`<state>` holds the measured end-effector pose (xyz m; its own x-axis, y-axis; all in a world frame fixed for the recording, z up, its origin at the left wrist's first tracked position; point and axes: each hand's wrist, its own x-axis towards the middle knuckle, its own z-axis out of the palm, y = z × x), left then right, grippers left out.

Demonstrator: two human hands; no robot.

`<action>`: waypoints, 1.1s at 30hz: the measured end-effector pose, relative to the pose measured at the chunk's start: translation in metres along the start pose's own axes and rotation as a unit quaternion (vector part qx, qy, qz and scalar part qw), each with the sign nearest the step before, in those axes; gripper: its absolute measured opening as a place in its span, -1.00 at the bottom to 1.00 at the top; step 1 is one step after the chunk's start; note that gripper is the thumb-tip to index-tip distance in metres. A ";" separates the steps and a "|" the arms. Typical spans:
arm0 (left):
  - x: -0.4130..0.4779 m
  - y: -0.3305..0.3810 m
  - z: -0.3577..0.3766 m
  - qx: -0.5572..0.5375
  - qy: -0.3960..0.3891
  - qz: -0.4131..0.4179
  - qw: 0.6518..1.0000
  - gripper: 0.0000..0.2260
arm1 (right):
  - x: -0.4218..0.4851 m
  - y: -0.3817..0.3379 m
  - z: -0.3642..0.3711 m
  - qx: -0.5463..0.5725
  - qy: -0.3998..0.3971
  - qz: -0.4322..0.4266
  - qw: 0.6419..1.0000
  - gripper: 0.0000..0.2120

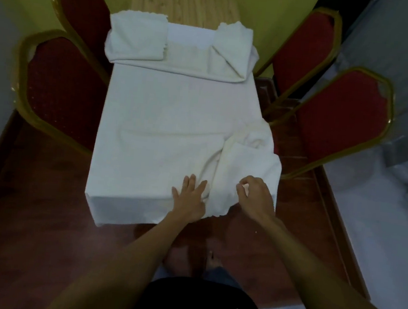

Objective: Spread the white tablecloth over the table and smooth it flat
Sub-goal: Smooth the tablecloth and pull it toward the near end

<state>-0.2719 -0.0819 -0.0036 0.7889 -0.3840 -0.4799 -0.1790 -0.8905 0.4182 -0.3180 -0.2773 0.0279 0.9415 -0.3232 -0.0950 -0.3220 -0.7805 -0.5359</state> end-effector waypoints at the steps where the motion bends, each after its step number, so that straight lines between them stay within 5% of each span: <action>1: 0.000 0.001 0.004 0.018 0.001 0.003 1.000 -0.39 | 0.007 0.005 -0.006 -0.002 -0.009 0.005 1.000 -0.77; 7: -0.004 0.010 0.020 0.034 0.018 -0.016 0.999 -0.39 | 0.061 0.033 -0.033 -0.069 -0.138 0.020 0.988 -0.39; 12: -0.003 0.016 0.016 0.004 0.003 -0.046 0.999 -0.46 | 0.102 0.043 -0.037 -0.057 -0.168 0.003 0.984 -0.08; 14: -0.001 0.019 0.016 0.006 0.016 -0.055 0.998 -0.46 | 0.117 0.049 -0.033 -0.057 -0.168 -0.006 0.984 -0.15; 20: -0.001 0.036 0.019 -0.006 0.038 -0.091 0.995 -0.50 | 0.094 0.086 -0.042 0.029 -0.074 -0.018 0.997 -0.86; 23: 0.004 0.059 0.024 0.010 0.051 -0.064 0.997 -0.49 | 0.054 0.134 -0.047 0.065 -0.066 0.006 0.996 -0.87; 29: 0.008 0.101 0.057 0.006 0.015 -0.003 1.000 -0.44 | -0.025 0.238 -0.046 -0.047 -0.238 0.160 0.957 -0.87; 33: 0.003 0.097 0.062 0.061 0.017 0.008 0.998 -0.42 | -0.008 0.220 -0.052 -0.040 -0.179 0.147 0.972 -0.76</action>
<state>-0.3234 -0.1844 -0.0126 0.8043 -0.3916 -0.4469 -0.2598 -0.9082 0.3282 -0.4010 -0.4740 -0.0454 0.7772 -0.3424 -0.5280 -0.5754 -0.7264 -0.3759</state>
